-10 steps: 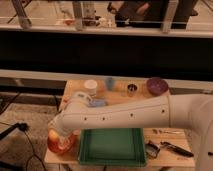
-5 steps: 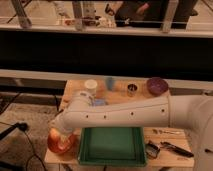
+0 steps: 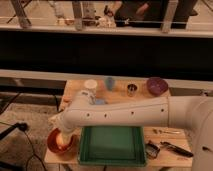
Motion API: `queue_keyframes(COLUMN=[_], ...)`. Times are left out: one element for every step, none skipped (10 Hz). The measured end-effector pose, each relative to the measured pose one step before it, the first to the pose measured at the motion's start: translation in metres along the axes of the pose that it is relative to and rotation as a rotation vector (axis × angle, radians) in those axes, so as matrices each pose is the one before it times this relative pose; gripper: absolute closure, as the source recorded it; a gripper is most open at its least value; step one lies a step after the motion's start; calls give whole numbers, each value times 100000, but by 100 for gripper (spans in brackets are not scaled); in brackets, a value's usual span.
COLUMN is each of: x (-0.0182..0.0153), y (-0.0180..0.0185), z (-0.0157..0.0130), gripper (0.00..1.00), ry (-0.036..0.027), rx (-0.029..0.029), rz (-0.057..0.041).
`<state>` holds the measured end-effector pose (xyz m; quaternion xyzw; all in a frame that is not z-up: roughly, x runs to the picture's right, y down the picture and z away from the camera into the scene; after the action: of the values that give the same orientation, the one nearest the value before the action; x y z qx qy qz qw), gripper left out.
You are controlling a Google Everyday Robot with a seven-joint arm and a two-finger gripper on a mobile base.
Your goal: Place apple in red bowl
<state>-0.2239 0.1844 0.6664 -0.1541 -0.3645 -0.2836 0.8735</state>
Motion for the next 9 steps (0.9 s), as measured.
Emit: queue_keyframes(x=[-21,-12,24,59,509,879,134,71,47], y=[-2,5,2,-44,127,-73,-18,-15,-77], z=[33,32,-14,-84,67,-2,-78,-16,-1], gripper=[20,20,20,21,28,41,51,60,66], ry=[-208,-246,22,284,321,815,80,40,141], rx=[21,-3,17,183,626,934,349,182,250], rz=[50,139,91,336,888,827,310,597,243])
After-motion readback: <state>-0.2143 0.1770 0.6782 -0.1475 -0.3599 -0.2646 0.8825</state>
